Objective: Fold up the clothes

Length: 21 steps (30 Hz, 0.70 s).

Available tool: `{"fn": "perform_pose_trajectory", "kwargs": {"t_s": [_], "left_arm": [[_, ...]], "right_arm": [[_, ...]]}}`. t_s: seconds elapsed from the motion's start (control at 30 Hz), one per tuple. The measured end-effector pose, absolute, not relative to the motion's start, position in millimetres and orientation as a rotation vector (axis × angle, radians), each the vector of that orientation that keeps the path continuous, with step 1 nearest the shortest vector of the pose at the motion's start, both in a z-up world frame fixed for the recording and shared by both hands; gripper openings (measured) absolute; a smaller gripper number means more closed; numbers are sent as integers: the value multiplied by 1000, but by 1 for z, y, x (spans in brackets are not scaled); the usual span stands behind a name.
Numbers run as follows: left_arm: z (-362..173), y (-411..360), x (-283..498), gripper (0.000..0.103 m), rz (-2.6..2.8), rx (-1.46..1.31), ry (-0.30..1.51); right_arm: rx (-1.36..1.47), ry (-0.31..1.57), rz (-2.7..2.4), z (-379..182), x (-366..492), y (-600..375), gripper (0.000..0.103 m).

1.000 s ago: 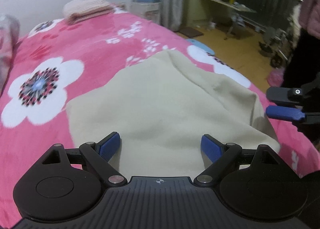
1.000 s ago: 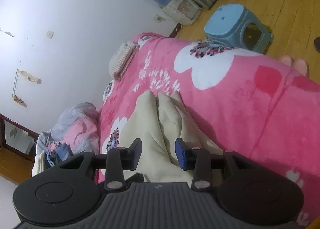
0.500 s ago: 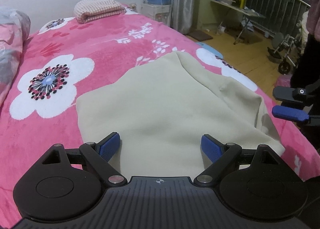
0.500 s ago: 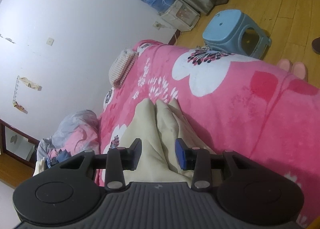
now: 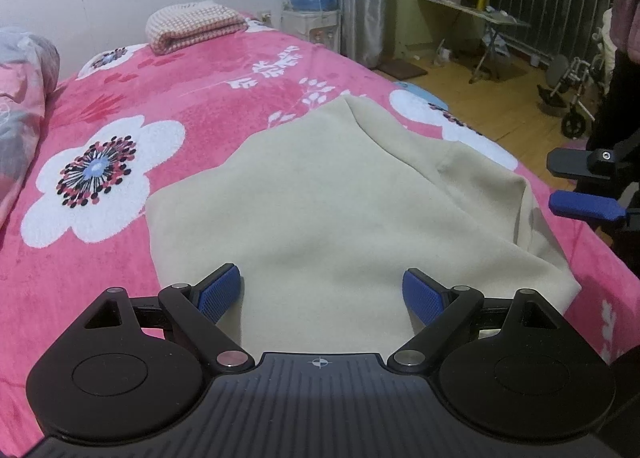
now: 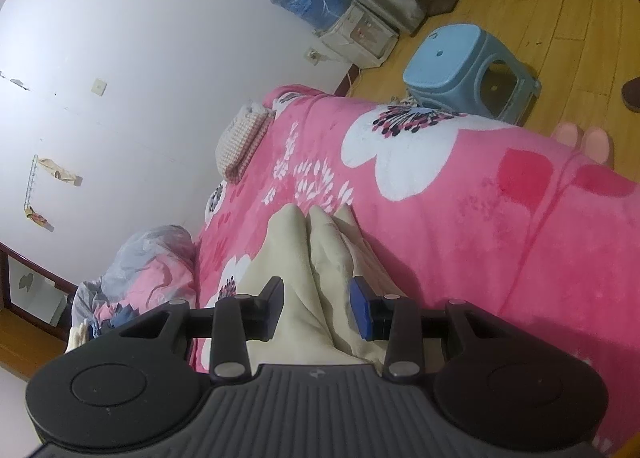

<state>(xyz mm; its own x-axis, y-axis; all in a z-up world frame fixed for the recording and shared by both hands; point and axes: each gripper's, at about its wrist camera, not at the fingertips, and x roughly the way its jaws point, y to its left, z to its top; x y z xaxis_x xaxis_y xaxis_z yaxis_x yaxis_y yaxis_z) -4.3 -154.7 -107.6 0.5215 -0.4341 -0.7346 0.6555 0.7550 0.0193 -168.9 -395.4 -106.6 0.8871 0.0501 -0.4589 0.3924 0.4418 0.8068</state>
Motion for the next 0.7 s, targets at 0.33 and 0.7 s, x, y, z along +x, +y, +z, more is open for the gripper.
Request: {"fn": "perform_pose_trajectory", "kwargs": {"t_s": [0.33,0.7], "left_arm": [[-108,-156,-6,90,-669,324,776],[-83,-169,12,90,-805,235,708]], "right_arm": [[1104,440,-231,-105,-171,-398,39],[1106,466,-234,-104,-165,-416,39]]}}
